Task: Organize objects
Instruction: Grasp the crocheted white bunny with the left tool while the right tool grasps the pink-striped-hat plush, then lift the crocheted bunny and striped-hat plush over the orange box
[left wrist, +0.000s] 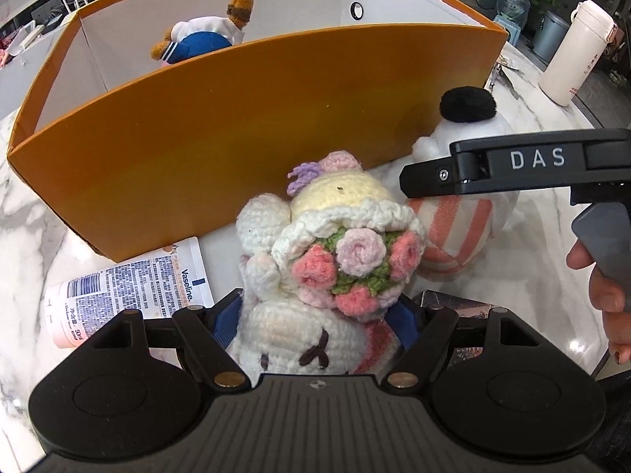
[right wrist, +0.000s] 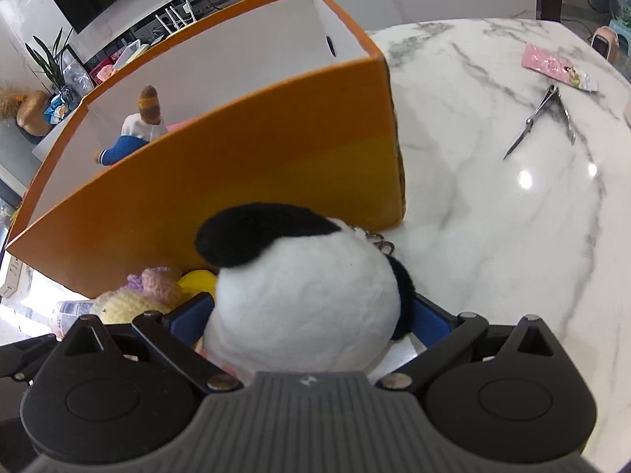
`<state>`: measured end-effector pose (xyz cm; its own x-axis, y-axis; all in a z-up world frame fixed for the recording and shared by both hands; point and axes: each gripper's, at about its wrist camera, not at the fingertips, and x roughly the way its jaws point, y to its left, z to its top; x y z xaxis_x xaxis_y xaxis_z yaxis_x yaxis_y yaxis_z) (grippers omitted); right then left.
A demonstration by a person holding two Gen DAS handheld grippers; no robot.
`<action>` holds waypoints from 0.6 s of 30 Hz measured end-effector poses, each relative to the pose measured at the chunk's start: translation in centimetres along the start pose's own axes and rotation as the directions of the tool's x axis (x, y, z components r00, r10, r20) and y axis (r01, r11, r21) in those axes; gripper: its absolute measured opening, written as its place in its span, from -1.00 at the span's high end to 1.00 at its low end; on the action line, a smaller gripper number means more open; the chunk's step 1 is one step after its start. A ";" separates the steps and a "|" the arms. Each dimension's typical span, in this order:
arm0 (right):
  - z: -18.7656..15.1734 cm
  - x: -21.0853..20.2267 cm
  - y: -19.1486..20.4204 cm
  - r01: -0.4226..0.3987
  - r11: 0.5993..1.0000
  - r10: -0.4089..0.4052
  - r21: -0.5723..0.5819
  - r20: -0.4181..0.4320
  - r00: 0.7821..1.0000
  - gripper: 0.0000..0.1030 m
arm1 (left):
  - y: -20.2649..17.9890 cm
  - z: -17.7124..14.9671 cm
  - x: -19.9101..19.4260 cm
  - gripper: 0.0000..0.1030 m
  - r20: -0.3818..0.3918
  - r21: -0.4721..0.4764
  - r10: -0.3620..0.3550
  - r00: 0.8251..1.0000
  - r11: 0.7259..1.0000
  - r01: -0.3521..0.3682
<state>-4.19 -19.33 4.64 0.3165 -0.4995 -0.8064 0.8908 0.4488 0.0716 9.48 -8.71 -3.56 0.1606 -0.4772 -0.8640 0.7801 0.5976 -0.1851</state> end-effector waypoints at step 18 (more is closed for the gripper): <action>0.0 -0.2 0.9 -0.030 0.999 0.029 -0.037 -0.012 0.999 -0.77 | 0.9 0.1 -0.9 -0.44 -0.019 -0.057 -0.055 0.998 0.997 0.054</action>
<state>-3.47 -18.85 4.89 0.3386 -0.4771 -0.8110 0.8681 0.4910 0.0736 10.10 -7.84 -2.88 0.1056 -0.4970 -0.8613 0.7519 0.6067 -0.2579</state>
